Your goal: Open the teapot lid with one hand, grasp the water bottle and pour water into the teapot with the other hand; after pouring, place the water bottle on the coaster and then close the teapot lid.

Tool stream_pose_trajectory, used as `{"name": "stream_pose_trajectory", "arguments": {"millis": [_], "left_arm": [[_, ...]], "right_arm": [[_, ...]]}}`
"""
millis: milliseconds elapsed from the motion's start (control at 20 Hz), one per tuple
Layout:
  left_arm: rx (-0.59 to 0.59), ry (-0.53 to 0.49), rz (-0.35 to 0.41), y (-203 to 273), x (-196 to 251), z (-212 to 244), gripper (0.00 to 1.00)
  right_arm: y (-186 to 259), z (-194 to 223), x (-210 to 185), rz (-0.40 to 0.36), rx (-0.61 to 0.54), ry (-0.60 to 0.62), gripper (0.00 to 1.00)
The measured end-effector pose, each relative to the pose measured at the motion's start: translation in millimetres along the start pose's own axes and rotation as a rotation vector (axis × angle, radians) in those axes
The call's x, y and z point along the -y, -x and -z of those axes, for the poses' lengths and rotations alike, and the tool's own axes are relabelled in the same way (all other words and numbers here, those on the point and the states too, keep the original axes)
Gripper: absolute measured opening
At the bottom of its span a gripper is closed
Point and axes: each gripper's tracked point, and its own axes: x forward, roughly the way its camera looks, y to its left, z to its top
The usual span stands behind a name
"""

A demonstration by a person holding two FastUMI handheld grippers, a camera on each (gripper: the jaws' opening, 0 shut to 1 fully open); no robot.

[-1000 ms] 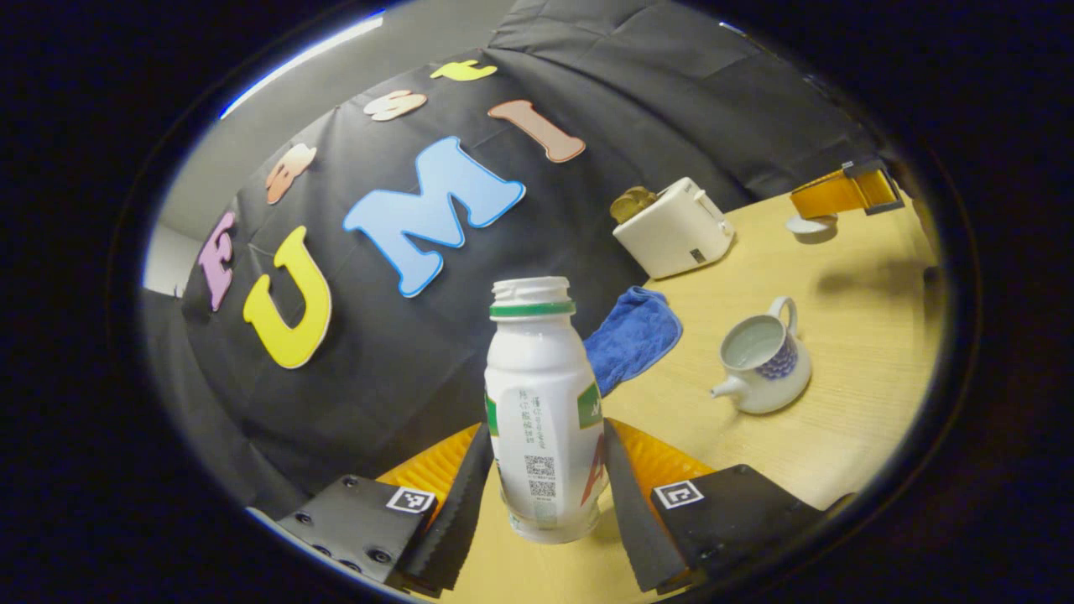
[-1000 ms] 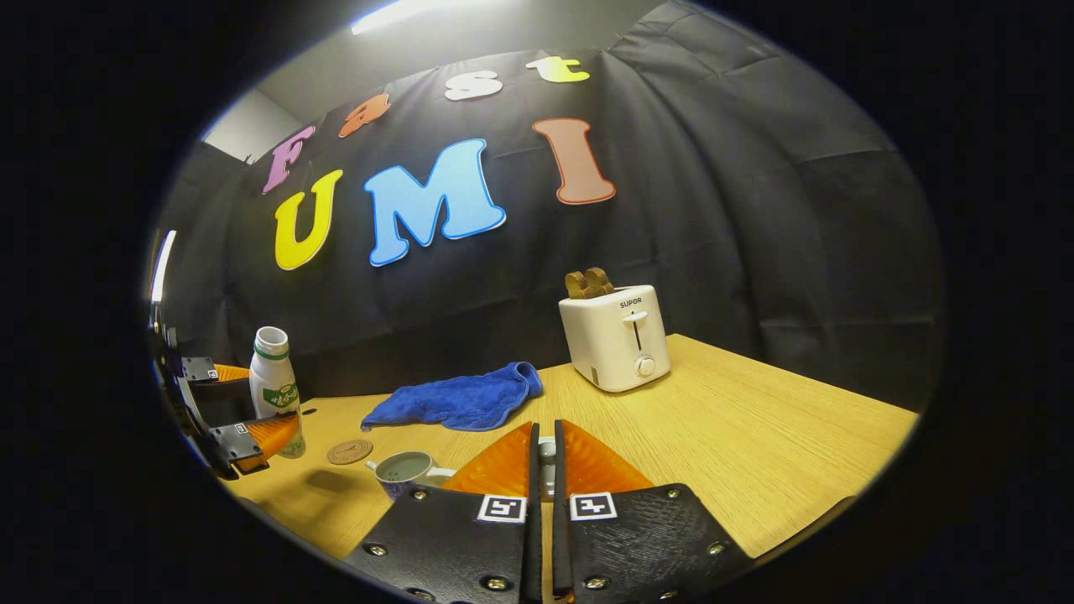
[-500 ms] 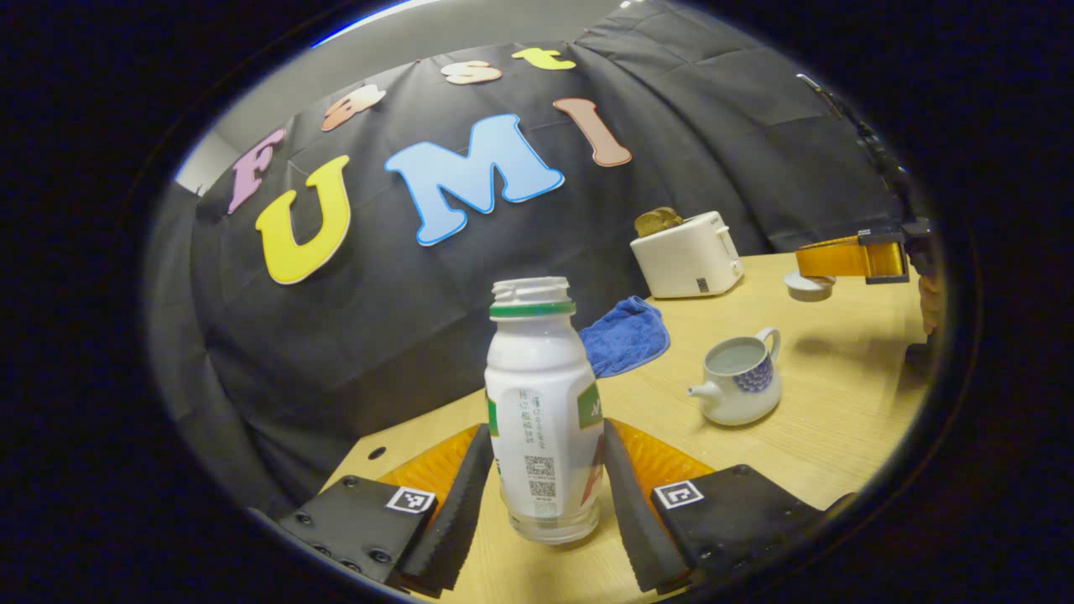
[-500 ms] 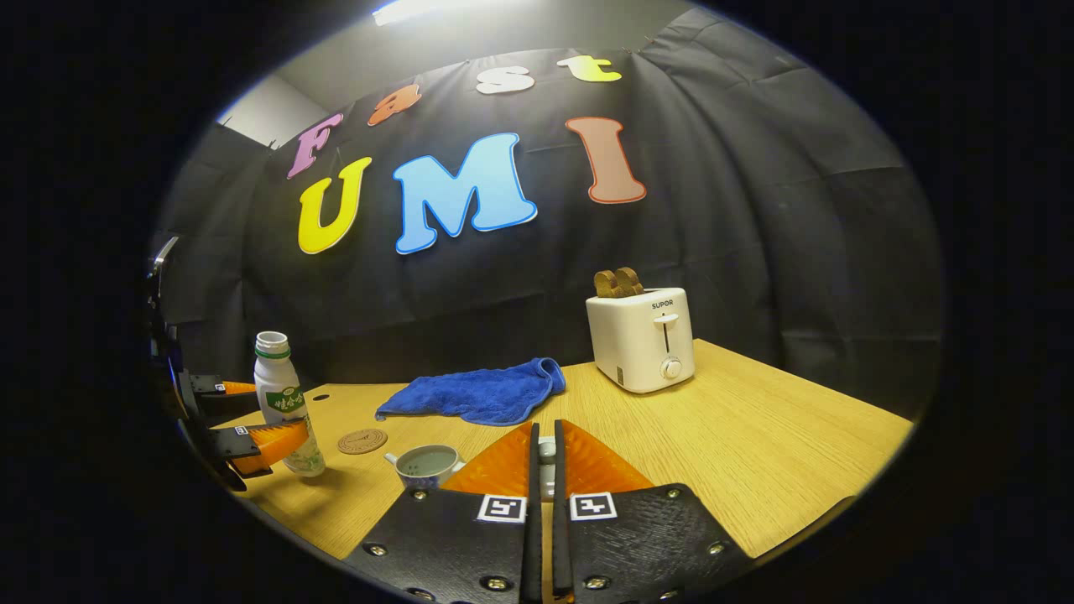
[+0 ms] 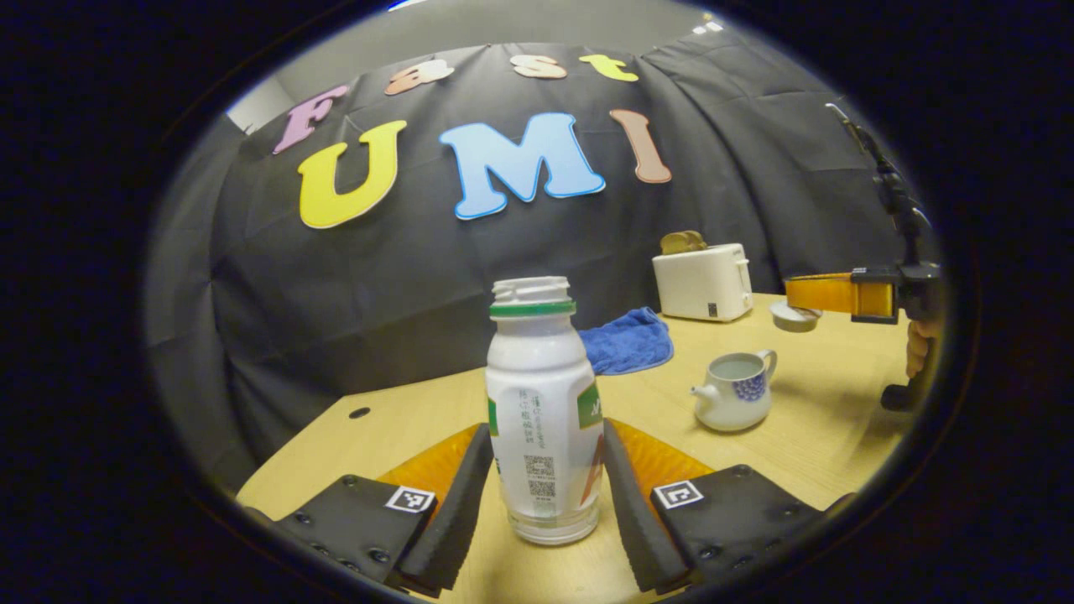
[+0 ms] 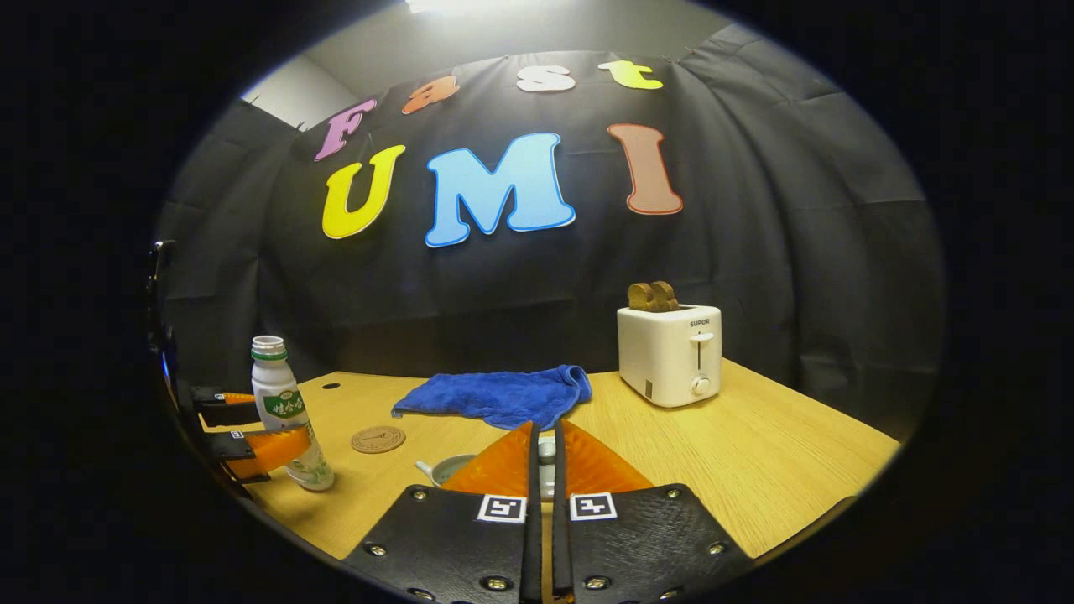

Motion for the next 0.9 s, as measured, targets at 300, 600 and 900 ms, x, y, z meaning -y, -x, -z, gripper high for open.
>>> {"name": "stream_pose_trajectory", "arguments": {"millis": [300,600,900], "left_arm": [[0.020,0.082,0.007,7,-6,-1,0.83],[0.040,0.124,0.013,15,-7,-6,0.74],[0.062,0.159,0.009,19,-13,-12,0.83]], "right_arm": [[-9,-5,-30,-0.041,-0.010,0.045,0.05],[-19,-3,-54,-0.078,-0.024,0.065,0.05],[-27,5,-62,-0.090,-0.045,0.058,0.05]]}}
